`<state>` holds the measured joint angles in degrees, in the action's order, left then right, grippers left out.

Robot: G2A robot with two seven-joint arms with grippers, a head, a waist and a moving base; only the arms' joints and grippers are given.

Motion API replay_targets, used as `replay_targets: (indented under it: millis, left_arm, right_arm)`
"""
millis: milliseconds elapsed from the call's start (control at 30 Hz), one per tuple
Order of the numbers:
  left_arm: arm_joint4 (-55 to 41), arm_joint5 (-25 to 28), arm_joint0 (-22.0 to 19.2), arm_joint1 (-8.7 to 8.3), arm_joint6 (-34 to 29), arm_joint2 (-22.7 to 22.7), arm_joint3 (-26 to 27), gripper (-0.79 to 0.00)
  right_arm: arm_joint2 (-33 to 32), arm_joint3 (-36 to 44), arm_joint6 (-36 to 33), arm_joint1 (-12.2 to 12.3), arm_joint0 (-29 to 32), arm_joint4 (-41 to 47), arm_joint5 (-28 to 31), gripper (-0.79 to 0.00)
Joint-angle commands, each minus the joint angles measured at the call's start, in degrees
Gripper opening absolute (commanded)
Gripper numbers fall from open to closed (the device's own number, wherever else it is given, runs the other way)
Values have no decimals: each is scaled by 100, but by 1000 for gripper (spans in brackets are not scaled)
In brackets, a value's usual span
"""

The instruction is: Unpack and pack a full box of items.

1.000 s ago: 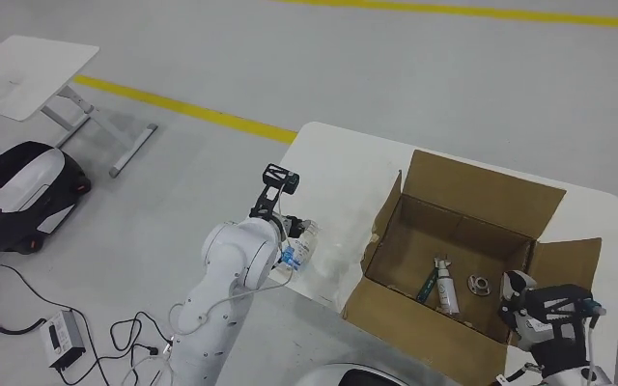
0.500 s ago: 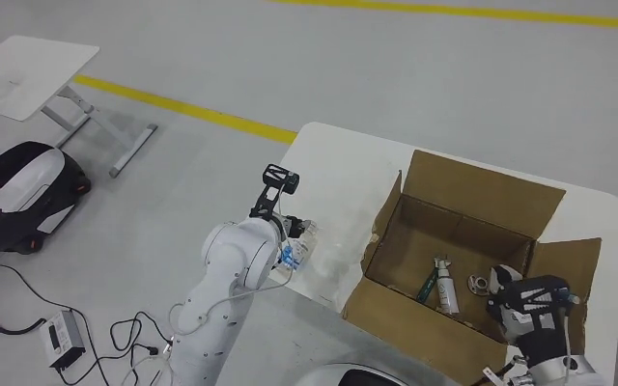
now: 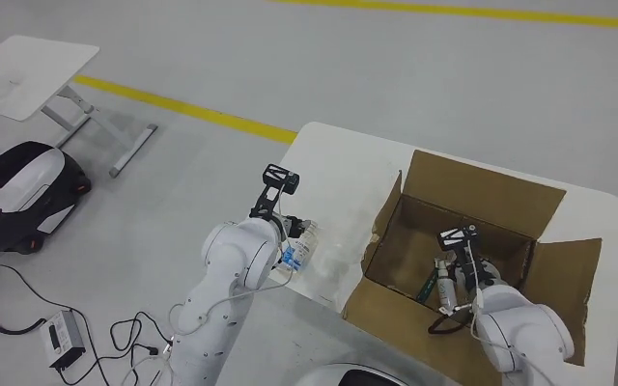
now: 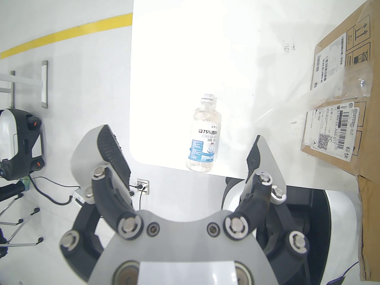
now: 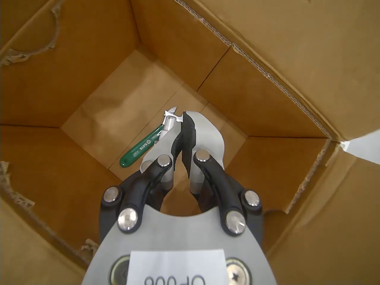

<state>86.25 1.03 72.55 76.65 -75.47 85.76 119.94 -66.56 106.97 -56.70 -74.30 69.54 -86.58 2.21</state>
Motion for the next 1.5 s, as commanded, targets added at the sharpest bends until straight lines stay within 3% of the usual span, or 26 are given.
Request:
replay_targets:
  millis: [0, 400, 667, 700, 800, 833, 867, 900, 1133, 1467]
  left_arm:
    - [0, 0, 0, 0, 0, 0, 0, 0]
    - [0, 0, 0, 0, 0, 0, 0, 0]
    - [0, 0, 0, 0, 0, 0, 0, 0]
    - [0, 0, 0, 0, 0, 0, 0, 0]
    - [0, 0, 0, 0, 0, 0, 0, 0]
    - [0, 0, 0, 0, 0, 0, 0, 0]
    - [0, 0, 0, 0, 0, 0, 0, 0]
    - [0, 0, 0, 0, 0, 0, 0, 0]
    - [0, 0, 0, 0, 0, 0, 0, 0]
    - [0, 0, 0, 0, 0, 0, 0, 0]
  right_arm:
    - [1, 17, 2, 1, 10, -7, -10, -785]
    - [82, -95, 115, -6, 61, -57, 23, -785]
    - [326, -648, -1160, -129, -465, 288, -271, -785]
    - [347, -727, -1295, -144, -553, 372, -253, -714]
    - [397, -884, -1477, -181, -707, 480, -336, -696]
    - [408, -925, -1537, -190, -743, 528, -336, -650]
    - [415, -967, -1602, -198, -772, 540, -362, -554]
    - [431, -983, -1635, -205, -794, 536, -385, -520]
    - [438, -1064, -1762, -224, -800, 446, -444, -416]
    - [460, -1548, -1658, -264, -860, 430, -478, -394]
